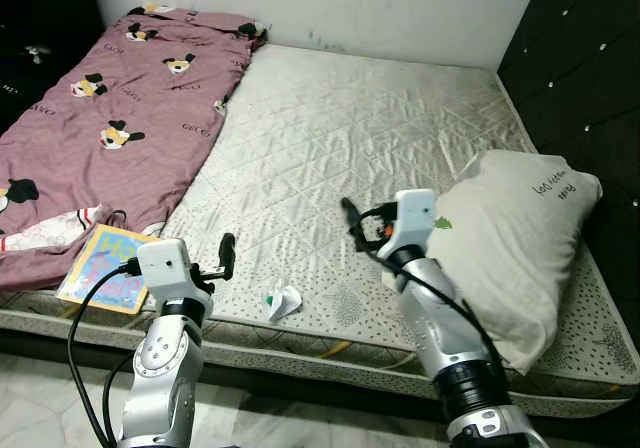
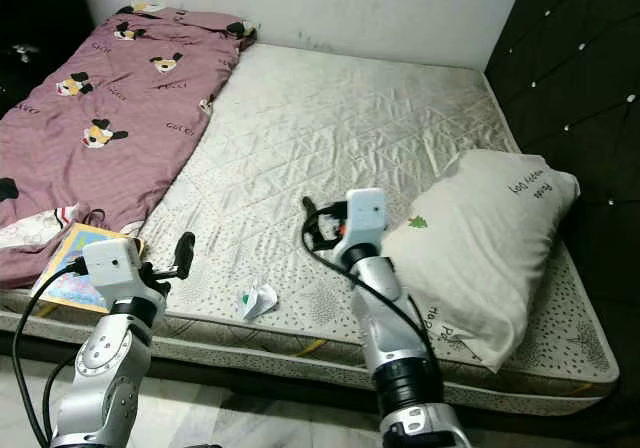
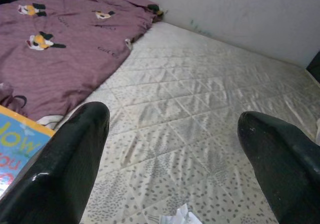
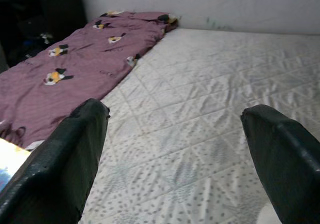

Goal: Clean up the room

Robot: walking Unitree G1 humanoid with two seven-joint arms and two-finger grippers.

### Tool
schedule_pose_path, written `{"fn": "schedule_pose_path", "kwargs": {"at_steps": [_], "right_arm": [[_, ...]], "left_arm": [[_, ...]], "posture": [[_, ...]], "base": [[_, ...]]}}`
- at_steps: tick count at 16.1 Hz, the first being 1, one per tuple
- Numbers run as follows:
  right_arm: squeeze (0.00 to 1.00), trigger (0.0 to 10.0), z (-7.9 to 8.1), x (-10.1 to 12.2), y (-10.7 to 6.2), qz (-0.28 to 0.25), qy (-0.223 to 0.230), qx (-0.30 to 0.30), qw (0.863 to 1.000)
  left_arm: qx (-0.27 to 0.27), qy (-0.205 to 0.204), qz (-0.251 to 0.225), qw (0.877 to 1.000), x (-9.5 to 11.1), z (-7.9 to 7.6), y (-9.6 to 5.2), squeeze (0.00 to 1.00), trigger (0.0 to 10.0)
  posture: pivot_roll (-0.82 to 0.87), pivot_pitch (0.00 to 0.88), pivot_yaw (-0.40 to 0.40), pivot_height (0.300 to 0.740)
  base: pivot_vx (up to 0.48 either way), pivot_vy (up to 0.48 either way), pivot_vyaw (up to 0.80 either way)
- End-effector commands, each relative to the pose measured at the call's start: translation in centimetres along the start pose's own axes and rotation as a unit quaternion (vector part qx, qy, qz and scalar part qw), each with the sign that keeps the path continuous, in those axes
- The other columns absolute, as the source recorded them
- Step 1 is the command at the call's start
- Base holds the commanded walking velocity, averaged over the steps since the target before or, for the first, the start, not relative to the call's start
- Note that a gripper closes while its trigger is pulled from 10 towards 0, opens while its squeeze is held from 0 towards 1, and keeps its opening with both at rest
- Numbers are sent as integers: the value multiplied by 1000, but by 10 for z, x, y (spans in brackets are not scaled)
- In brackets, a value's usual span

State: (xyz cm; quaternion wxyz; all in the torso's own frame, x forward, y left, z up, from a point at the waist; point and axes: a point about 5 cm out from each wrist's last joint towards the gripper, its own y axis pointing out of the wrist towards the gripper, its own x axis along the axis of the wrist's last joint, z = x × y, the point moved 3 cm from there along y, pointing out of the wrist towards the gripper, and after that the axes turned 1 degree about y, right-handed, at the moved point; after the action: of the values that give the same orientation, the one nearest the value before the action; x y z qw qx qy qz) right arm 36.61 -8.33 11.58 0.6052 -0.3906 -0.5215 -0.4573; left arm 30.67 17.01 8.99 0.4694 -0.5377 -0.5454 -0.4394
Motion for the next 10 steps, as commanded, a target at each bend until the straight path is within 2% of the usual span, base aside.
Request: {"fn": "schedule_pose_path", "kwargs": {"at_steps": [1,5,10], "right_arm": [[0,10000,0,2,-1,-7,-2,-1,1000],[0,10000,-6,4,-2,-11,-11,-6,1000],[0,10000,-16,-3,-9,-4,-13,-25,1000]], "left_arm": [[-7,5,-5,1000,3,-6,2,0,10000],[-29,0,-1,1000,3,-19,2,0,10000],[-22,-1,22,1000,-8,-7,-3,0,10000]], "posture": [[140,67,-74,740],[107,85,-37,740],[94,98,-41,740]], "base": [[0,0,0],[0,0,0],[0,0,0]]}}
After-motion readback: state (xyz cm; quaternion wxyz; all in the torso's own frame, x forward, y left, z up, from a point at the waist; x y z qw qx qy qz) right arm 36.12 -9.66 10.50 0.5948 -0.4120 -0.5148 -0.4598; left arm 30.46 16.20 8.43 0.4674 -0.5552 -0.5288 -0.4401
